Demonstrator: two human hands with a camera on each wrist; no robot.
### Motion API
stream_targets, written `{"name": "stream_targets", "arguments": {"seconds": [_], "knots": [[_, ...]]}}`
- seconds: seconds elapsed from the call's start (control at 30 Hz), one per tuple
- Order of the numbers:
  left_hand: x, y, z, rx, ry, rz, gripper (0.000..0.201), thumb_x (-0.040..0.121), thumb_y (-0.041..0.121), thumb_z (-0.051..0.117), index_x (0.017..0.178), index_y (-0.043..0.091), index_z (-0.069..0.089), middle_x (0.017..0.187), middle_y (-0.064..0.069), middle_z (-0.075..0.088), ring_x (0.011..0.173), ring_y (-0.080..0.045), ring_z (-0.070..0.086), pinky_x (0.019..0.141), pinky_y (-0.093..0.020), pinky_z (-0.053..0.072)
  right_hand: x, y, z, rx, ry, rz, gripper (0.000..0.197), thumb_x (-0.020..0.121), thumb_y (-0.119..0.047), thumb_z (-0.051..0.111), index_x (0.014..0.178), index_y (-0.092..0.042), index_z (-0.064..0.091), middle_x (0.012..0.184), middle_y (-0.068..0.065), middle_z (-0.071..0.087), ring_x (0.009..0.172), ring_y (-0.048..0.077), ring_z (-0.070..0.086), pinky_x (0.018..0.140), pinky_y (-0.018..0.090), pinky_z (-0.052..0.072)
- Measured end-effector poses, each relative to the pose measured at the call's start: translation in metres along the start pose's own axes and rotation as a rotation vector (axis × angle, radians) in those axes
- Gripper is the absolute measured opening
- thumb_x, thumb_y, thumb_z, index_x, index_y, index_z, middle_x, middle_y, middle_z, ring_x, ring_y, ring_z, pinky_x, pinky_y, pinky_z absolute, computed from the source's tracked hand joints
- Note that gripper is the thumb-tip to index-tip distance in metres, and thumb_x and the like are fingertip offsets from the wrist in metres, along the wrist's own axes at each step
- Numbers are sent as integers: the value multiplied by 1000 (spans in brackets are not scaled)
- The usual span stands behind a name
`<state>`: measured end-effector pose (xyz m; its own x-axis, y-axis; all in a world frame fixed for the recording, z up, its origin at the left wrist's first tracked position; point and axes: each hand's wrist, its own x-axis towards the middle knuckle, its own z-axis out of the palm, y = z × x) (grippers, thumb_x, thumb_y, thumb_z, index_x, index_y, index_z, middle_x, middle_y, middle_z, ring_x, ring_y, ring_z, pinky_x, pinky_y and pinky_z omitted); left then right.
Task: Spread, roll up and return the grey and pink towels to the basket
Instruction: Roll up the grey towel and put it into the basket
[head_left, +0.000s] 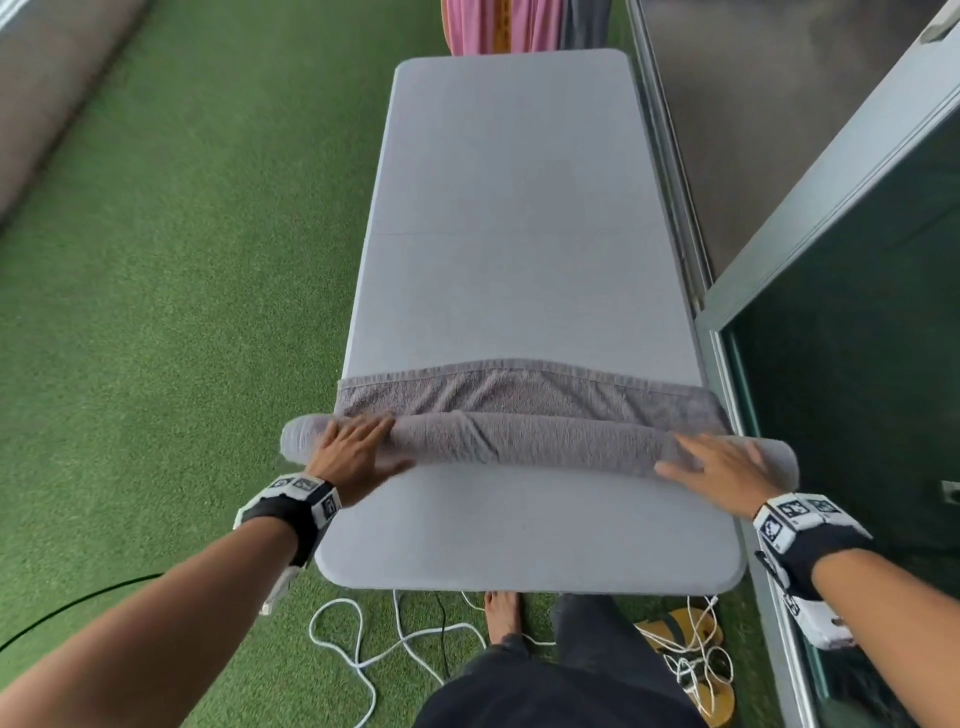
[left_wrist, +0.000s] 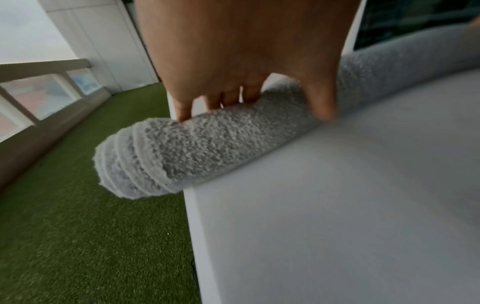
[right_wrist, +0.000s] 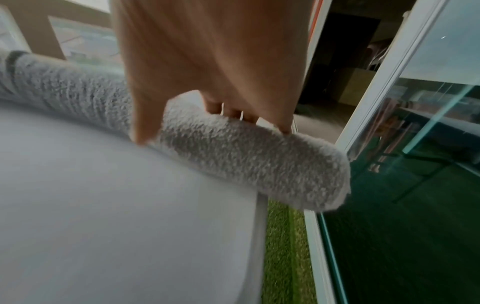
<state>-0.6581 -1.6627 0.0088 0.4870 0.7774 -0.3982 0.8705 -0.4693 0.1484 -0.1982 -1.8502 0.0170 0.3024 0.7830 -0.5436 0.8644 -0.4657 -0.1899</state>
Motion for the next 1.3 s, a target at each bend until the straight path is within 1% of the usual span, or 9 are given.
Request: {"name": "stream_targets", "arguments": {"seconds": [0.13, 0.27, 0.43, 0.5, 0.6, 0.73, 0.87, 1.0, 1.3], "knots": [[-21, 10, 15, 162, 37, 33, 57, 72, 44, 70, 124, 25, 56, 125, 3, 62, 116, -21, 54, 103, -44, 34, -21, 2, 26, -207, 1, -8, 65, 76, -39, 72, 134, -37, 43, 140, -10, 52, 132, 16, 44, 117, 49, 18], [-21, 14, 5, 158, -26, 64, 39, 72, 52, 41, 87, 24, 64, 87, 8, 67, 79, -15, 63, 90, -34, 44, -14, 8, 17, -197, -103, 5, 28, 76, -45, 57, 104, -44, 60, 117, -16, 63, 124, 14, 50, 113, 49, 16], [-7, 9, 7, 11, 131, 17, 65, 89, 60, 21, 130, 21, 51, 134, -2, 56, 122, -23, 51, 107, -46, 33, -4, -2, 4, -19, 125, -64, 53, 96, -52, 38, 147, -38, 34, 155, -14, 32, 143, 13, 30, 120, 54, 1], [-11, 12, 15, 80, 114, 75, 74, 84, 67, 46, 138, 16, 48, 137, -3, 54, 125, -26, 50, 109, -53, 32, -10, -11, 11, -53, 73, -92, 72, 89, -69, 44, 151, -36, 25, 153, -17, 29, 145, 14, 25, 118, 51, -4], [-17, 14, 23, 119, 79, 90, 65, 64, 44, 77, 122, 19, 61, 120, -4, 64, 111, -29, 58, 102, -52, 37, -19, -17, 26, -225, 110, -77, 75, 80, -45, 69, 146, -33, 35, 148, -9, 44, 138, 14, 36, 120, 53, 6], [3, 14, 1, 103, 5, 22, 49, 64, 55, 54, 102, 27, 69, 104, 4, 68, 101, -24, 58, 94, -40, 39, 9, -21, 1, -213, 67, -24, 48, 79, -41, 66, 125, -37, 55, 125, -7, 65, 121, 14, 55, 115, 45, 18], [39, 11, -13, 22, 56, -105, 55, 94, 49, 45, 143, 24, 40, 152, 1, 37, 138, -23, 33, 114, -47, 19, 46, -25, -27, -113, 200, 26, 42, 92, -39, 50, 134, -33, 51, 142, -7, 53, 132, 15, 46, 118, 52, 7], [49, 24, -8, -16, 67, -84, 70, 96, 61, 33, 154, 26, 16, 160, 4, 18, 148, -20, 13, 118, -47, -1, 58, -28, -26, -56, 124, -47, 71, 89, -69, 44, 150, -34, 28, 157, -9, 30, 145, 15, 25, 116, 56, 1], [57, 4, -13, 259, -5, -83, 77, 81, 43, 67, 145, 27, 28, 134, -2, 50, 126, -27, 45, 106, -48, 31, 63, -16, -29, -259, 126, -22, 70, 81, -43, 70, 141, -28, 38, 143, -3, 48, 131, 23, 45, 110, 48, 29]]}}
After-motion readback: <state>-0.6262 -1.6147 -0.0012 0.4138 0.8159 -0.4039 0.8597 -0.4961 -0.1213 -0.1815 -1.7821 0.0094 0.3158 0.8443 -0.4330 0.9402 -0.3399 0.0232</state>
